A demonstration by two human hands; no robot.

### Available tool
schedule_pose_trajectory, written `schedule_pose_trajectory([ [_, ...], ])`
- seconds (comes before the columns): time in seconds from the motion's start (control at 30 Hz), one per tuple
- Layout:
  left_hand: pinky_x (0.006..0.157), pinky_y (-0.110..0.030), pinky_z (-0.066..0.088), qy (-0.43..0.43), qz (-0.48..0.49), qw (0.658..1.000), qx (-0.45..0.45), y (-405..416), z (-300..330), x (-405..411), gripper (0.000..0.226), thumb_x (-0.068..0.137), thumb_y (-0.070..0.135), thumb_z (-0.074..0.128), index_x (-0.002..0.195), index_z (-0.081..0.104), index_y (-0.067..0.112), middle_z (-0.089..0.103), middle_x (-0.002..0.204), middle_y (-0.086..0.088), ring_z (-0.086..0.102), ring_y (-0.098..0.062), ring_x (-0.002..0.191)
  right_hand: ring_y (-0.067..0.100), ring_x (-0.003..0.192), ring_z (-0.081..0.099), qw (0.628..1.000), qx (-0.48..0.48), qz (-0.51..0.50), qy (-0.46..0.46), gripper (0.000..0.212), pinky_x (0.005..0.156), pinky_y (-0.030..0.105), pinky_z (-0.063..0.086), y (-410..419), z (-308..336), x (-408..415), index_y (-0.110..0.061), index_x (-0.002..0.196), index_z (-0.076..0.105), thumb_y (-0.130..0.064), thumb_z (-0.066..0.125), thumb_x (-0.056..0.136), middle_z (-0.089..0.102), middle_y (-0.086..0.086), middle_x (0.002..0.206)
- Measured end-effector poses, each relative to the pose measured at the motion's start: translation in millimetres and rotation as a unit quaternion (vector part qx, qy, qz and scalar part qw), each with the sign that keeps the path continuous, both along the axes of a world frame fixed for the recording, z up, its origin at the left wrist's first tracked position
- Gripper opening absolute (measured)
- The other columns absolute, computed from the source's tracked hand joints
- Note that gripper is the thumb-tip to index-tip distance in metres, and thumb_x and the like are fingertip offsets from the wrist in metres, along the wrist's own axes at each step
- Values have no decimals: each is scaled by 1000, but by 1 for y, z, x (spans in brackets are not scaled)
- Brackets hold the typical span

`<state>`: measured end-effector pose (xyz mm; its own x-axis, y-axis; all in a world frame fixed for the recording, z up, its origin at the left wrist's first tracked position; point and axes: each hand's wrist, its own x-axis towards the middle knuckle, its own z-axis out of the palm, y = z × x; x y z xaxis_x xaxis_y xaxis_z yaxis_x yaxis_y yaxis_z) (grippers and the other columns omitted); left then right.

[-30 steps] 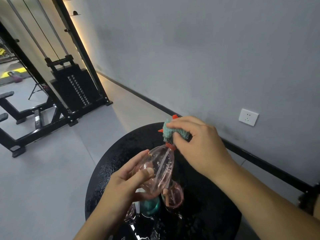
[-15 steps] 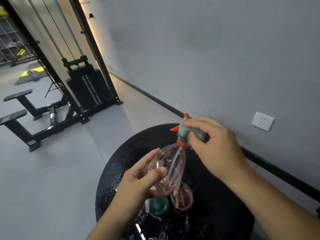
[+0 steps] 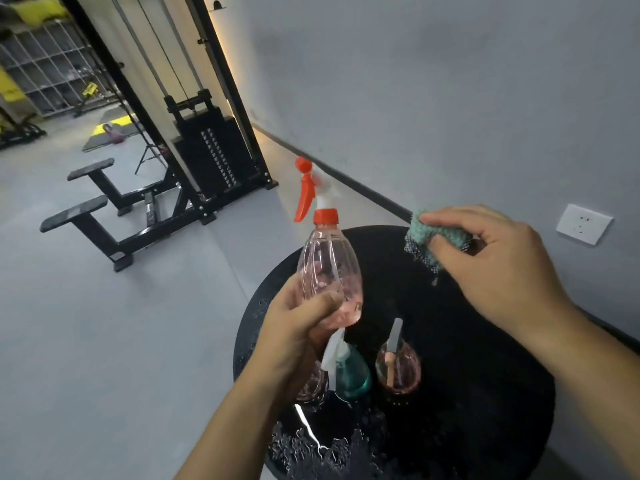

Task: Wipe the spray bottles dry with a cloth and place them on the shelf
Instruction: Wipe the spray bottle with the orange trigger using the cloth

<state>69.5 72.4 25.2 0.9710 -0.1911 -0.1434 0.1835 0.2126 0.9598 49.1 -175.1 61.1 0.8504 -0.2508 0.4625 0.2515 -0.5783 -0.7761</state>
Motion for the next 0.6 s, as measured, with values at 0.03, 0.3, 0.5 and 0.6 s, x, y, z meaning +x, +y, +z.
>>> schedule_pose_trajectory([
  [0.03,90,-44,62,1,6,1000,-5,1,1,0,71,68,9,84,136,63,6,74,117,-20,75,-33,101,-20,104,57,1000,-2,1,-1,30,90,-2,41,1,0,0,-33,113,78,-13,73,92,64,-33,111],
  [0.3,88,-42,62,-14,33,999,6,3,-3,0,83,57,14,89,134,60,9,76,117,-18,76,-35,105,-16,106,59,1000,-1,-2,-3,31,92,-3,39,3,0,0,-35,110,79,-12,74,90,67,-27,114],
  [0.5,99,-51,61,-45,29,995,86,-1,-4,-2,77,57,21,92,129,65,15,78,118,-13,76,-35,111,-18,105,58,1000,6,5,0,31,88,-5,37,1,-2,-1,-33,109,79,-10,74,90,67,-29,112],
  [0.6,99,-47,62,-69,25,980,186,-9,0,-10,74,59,26,99,124,64,27,80,114,1,79,-21,105,-15,104,60,1000,4,6,7,30,85,-4,39,-4,-2,-4,-35,109,79,-12,73,91,68,-27,111],
])
